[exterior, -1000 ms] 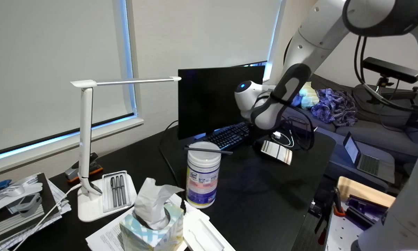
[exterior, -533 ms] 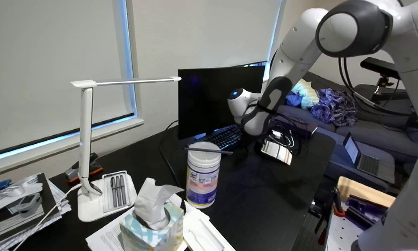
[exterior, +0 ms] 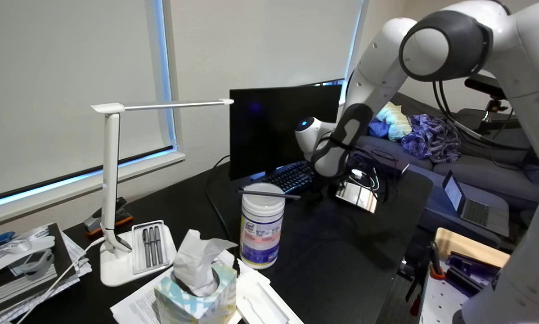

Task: Move the striped paper from the right side of the desk to the left side of the desk

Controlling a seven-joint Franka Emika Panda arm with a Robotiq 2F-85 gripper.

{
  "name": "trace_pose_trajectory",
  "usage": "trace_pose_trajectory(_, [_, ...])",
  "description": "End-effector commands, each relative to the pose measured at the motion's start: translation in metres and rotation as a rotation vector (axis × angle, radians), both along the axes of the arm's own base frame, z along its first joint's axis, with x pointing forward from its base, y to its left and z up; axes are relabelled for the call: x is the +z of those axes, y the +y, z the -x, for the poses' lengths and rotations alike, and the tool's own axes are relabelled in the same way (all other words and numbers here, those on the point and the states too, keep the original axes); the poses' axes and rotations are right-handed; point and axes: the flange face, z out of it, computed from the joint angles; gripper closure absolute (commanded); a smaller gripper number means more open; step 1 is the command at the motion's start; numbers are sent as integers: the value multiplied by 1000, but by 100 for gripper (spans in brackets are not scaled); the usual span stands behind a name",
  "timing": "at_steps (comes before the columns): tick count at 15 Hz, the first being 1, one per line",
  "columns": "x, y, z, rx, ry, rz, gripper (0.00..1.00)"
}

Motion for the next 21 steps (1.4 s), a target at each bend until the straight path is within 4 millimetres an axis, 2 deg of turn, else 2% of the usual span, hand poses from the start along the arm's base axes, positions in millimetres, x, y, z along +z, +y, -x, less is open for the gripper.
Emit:
trace_pose_trajectory(1, [0,-1,7,-19,14,-5,0])
trace_pose_trajectory(4, [6,2,13,-14,17,-11,0])
trace_pose_trajectory(9, [15,14,36,15,33,-30,0])
trace_pose_trajectory(10, [15,17,40,15,33,-30,25])
trace_pose_trajectory(12, [17,21,47,18,43,-33,32])
trace_pose_trajectory(15, [19,24,54,18,58,-41,54])
trace_pose_trajectory(19, [18,28,58,28,67,-45,78])
trace_pose_trajectory(20, [18,28,58,38,61,-36,36])
trace_pose_trajectory(21, [18,30,57,58,55,-33,39])
